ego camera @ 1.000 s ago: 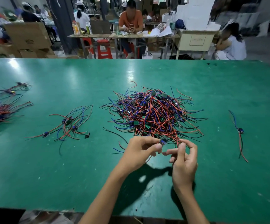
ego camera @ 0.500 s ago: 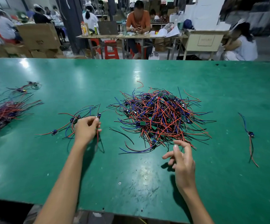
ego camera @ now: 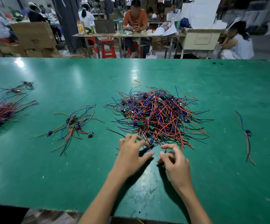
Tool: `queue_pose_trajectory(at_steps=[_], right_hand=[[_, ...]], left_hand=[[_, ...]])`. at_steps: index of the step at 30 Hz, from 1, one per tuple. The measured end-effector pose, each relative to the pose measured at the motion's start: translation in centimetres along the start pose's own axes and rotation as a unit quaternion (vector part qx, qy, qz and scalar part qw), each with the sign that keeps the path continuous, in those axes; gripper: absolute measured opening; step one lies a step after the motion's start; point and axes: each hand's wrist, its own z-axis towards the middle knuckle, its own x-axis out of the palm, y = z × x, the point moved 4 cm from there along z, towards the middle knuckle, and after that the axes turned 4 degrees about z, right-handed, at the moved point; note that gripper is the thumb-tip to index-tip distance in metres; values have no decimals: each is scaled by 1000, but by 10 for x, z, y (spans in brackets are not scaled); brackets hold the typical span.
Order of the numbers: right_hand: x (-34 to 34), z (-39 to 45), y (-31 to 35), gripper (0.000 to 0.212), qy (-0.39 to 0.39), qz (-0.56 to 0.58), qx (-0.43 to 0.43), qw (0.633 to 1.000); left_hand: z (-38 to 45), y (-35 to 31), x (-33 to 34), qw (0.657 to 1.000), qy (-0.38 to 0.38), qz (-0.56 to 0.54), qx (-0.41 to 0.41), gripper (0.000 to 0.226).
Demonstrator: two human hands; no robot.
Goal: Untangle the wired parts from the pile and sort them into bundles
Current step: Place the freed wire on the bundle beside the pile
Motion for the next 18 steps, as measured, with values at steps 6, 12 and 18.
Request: queue_pose_trajectory(at_steps=[6, 12, 18], right_hand=[[3, 3, -1, 11, 4, -50, 22, 998], [4, 4, 0, 38, 22, 30, 32, 999], [-8, 2, 4, 15, 1, 181, 12, 983]], left_hand=[[-15, -20, 9, 991, -90, -79, -56, 11], [-32, -24, 9, 957, -122, -262, -17, 13], [-36, -27, 11, 953, -108, -282, 0, 8]])
